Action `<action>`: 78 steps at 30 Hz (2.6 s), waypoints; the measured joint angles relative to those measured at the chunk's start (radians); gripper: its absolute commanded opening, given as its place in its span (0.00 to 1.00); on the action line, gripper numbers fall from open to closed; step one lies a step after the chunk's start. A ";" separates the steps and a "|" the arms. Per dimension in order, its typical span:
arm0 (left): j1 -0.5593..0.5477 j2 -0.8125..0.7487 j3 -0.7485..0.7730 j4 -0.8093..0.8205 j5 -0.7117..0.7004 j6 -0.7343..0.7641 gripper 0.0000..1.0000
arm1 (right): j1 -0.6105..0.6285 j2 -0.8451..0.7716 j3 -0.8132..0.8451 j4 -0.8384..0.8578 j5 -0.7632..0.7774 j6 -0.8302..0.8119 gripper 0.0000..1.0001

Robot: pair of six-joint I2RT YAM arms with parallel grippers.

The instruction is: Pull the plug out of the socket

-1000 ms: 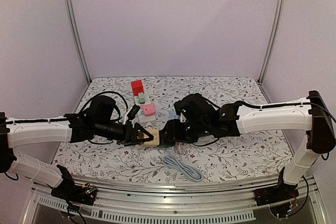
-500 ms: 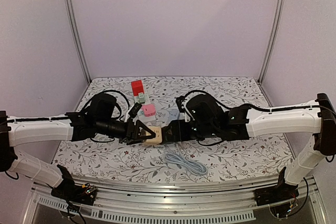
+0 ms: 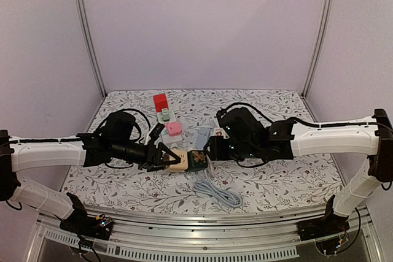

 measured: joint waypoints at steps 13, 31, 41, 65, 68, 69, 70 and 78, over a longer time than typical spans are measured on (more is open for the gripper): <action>0.013 -0.002 -0.024 0.011 -0.014 0.000 0.05 | -0.004 -0.014 0.054 -0.050 -0.163 -0.011 0.74; 0.018 -0.002 -0.030 0.011 -0.019 -0.003 0.04 | -0.005 0.175 0.153 -0.075 -0.326 -0.034 0.62; 0.025 -0.002 -0.036 -0.001 -0.041 -0.002 0.04 | -0.010 0.216 0.180 -0.063 -0.335 -0.030 0.32; 0.035 -0.024 -0.036 0.002 -0.061 0.035 0.04 | 0.028 0.204 0.195 -0.071 -0.160 -0.062 0.29; 0.038 -0.031 -0.042 0.005 -0.059 0.035 0.04 | 0.025 0.204 0.195 -0.068 -0.167 -0.013 0.29; 0.038 -0.035 -0.045 0.006 -0.060 0.035 0.04 | 0.024 0.204 0.195 -0.065 -0.173 0.006 0.28; 0.039 -0.041 -0.049 0.009 -0.062 0.034 0.04 | 0.023 0.204 0.195 -0.063 -0.178 0.021 0.28; 0.042 -0.062 -0.066 0.036 -0.076 0.032 0.04 | 0.006 0.204 0.195 -0.045 -0.206 0.110 0.29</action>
